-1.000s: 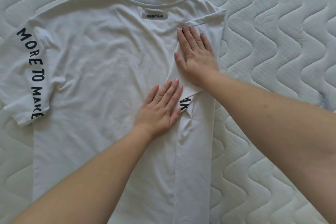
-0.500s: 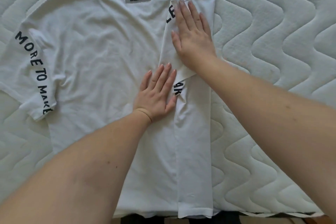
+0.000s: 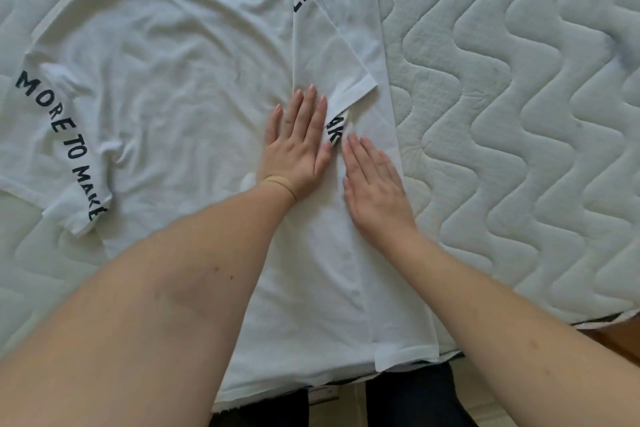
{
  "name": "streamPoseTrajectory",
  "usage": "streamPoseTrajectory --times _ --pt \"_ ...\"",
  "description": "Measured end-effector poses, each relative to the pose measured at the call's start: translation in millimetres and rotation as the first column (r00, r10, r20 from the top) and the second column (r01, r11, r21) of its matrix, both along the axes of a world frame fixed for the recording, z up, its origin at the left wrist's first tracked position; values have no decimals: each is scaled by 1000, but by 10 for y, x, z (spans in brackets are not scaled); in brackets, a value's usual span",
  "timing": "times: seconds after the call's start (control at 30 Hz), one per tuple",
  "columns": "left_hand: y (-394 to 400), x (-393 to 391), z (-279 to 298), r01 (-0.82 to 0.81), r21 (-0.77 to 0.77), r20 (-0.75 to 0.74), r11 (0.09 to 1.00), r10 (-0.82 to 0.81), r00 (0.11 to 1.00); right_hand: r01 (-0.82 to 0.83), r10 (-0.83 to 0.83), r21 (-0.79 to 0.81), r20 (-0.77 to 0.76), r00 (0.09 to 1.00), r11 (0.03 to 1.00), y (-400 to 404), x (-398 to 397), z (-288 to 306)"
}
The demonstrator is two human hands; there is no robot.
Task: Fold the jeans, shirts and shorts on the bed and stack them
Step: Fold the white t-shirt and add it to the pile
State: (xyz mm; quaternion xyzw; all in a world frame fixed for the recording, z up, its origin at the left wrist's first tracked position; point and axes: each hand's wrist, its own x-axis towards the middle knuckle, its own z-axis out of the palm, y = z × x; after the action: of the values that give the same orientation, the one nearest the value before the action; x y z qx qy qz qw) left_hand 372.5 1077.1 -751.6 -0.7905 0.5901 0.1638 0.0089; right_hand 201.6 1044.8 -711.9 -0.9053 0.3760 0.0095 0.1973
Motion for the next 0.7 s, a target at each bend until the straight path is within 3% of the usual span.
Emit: streamPoseTrajectory --times 0.1,0.17,0.27,0.37,0.5,0.63,0.7 --pt "-16 37 92 -11 34 -55 999 13 998 23 -15 67 -126 992 997 332 -140 50" --pt "-21 109 192 -22 26 -206 999 26 978 68 -54 79 -173 983 995 488 -190 115" --pt "228 249 374 -138 -53 -419 989 103 902 115 -106 54 -148 983 992 679 -135 250" --pt "790 360 542 -335 -96 -450 937 259 855 111 -107 56 -73 992 992 805 114 375" --pt "1638 605 720 -542 -172 -469 823 415 780 48 -43 185 -29 999 982 884 737 505" --pt "2349 971 804 -767 -137 -535 626 605 590 -63 60 444 21 998 894 1024 1435 546" --pt "2580 1184 797 -840 -168 -510 516 683 522 -58 25 552 67 997 831 1102 1756 555"
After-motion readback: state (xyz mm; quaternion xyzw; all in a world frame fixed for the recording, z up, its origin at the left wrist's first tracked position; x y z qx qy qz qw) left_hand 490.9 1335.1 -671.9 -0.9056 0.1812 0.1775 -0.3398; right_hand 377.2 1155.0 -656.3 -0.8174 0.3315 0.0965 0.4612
